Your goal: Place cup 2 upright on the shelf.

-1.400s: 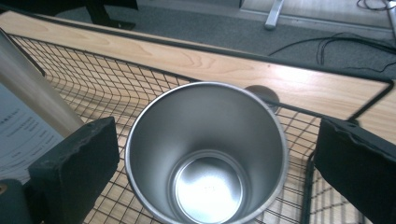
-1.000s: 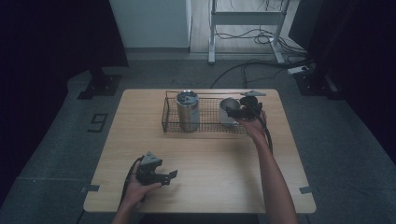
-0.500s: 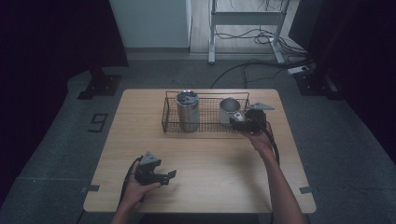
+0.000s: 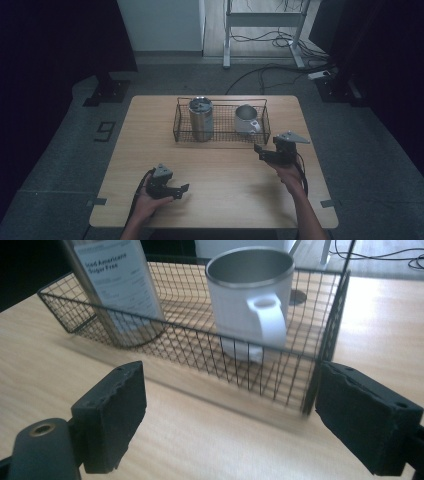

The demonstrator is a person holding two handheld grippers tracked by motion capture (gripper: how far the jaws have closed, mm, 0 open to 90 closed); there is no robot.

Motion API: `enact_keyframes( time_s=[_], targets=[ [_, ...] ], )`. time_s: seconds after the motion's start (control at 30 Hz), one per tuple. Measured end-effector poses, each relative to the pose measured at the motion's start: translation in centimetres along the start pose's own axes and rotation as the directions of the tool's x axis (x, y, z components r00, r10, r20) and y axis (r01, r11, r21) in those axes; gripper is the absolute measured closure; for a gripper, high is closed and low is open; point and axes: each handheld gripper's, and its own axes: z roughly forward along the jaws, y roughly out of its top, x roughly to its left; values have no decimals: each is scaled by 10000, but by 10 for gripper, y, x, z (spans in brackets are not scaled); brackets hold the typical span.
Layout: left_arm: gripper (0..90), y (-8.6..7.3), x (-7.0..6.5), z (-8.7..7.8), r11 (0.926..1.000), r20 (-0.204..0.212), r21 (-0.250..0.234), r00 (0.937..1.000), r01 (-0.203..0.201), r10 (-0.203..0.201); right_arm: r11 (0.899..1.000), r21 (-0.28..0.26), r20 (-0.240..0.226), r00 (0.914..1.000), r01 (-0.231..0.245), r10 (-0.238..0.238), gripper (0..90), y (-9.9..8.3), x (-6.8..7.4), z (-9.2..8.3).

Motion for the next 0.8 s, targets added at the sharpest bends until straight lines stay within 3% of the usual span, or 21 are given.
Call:
enact_keyframes(
  time_s=[0.43,0.8],
  targets=[
    [149,-1,1,1,10000,2,66,10000,19,-19,9963,812,259,9993,266,-288,135,-58,-1,-16],
    [149,-1,-1,2,9999,8,96,10000,-47,47,9960,849,374,9988,284,-317,135,-63,-3,-16]
  ],
)
